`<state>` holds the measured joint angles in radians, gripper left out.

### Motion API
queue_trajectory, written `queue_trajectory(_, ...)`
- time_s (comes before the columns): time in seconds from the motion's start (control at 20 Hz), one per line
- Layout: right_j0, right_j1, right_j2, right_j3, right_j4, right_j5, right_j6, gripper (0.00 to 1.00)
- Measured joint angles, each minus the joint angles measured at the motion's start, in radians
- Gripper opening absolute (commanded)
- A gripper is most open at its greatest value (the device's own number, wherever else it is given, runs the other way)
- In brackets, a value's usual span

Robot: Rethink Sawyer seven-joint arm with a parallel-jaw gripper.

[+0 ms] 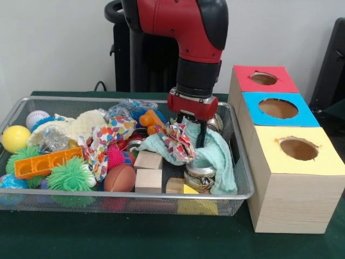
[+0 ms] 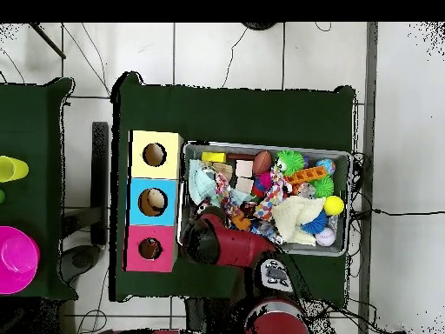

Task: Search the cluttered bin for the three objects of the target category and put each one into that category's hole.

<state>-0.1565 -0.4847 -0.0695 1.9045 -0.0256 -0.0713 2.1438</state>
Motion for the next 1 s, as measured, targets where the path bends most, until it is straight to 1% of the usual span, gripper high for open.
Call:
queue_trajectory(0.35,-0.057,-0.043,0.030,0.016,-0.047,0.095,0.000,1.00)
queue_trajectory(0.55,-0.091,-0.068,0.049,0.050,-0.081,0.137,0.000,1.00)
queue_trajectory(0.8,-0.108,-0.076,0.072,0.064,-0.102,0.139,0.000,1.00)
queue_trajectory(1.0,-0.110,-0.082,0.076,0.071,-0.117,0.139,0.000,1.00)
